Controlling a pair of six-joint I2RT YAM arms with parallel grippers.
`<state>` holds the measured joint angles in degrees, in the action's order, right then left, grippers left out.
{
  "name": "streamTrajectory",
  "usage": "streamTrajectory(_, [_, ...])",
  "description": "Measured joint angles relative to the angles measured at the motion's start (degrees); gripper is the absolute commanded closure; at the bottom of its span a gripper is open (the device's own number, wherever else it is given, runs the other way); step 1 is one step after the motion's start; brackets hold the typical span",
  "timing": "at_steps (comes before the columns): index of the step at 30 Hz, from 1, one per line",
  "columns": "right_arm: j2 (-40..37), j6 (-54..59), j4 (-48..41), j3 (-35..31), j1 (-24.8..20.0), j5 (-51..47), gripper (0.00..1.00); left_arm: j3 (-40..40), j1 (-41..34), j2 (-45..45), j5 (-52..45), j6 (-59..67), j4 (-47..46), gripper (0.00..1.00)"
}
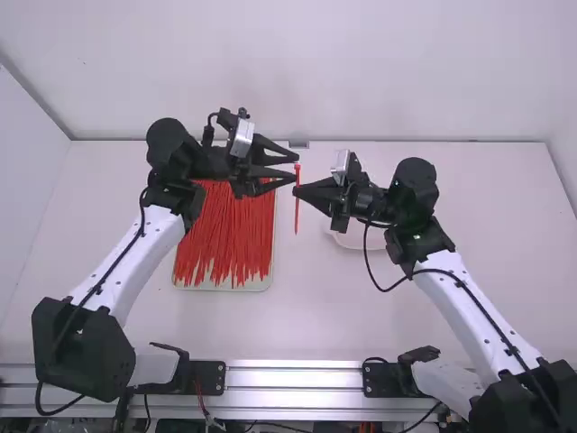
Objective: Fasten the cable tie
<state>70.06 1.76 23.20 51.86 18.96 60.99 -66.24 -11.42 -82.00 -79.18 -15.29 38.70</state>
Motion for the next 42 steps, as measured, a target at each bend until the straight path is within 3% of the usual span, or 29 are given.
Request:
streamTrajectory(6, [0.0,-2.1,1.2,0.0,-0.8,0.2,1.0,0.0,0.0,0.0,0.4,-3.9,4.2,0.71])
streamTrajectory(14, [0.0,-3.2,1.5,0.0,-0.8,0.2,1.0,0.0,-1.2,0.0,0.4,-7.1,5.5,0.73])
streamTrajectory(19, [0.0,-4.0,1.7,0.0,-0.8,0.2,1.0,0.0,-1.9,0.0,0.7,-7.6,5.4,0.8])
streamTrajectory(22, [0.0,-4.3,1.7,0.0,-0.9,0.2,1.0,0.0,-2.1,0.0,1.5,-7.9,5.0,0.98])
streamTrajectory(30, [0.0,-4.8,2.2,0.0,-0.9,0.2,0.99,0.0,-2.4,0.0,1.7,-8.7,7.0,0.98])
streamTrajectory(33, [0.0,-4.7,1.0,0.0,-0.9,0.2,0.75,0.0,-2.4,0.0,2.7,-10.4,9.6,0.98])
streamTrajectory(34, [0.0,-4.6,0.9,0.0,-0.9,0.2,0.74,0.0,-2.5,0.0,2.9,-10.6,10.0,0.98])
streamTrajectory(36, [0.0,-3.5,-1.1,0.0,-0.9,0.2,0.62,0.0,-2.1,0.0,3.8,-12.8,12.5,0.98])
streamTrajectory(42, [0.0,1.4,-6.8,0.0,-0.9,0.2,0.55,-3.6,-0.2,0.0,4.5,-17.1,8.0,0.98])
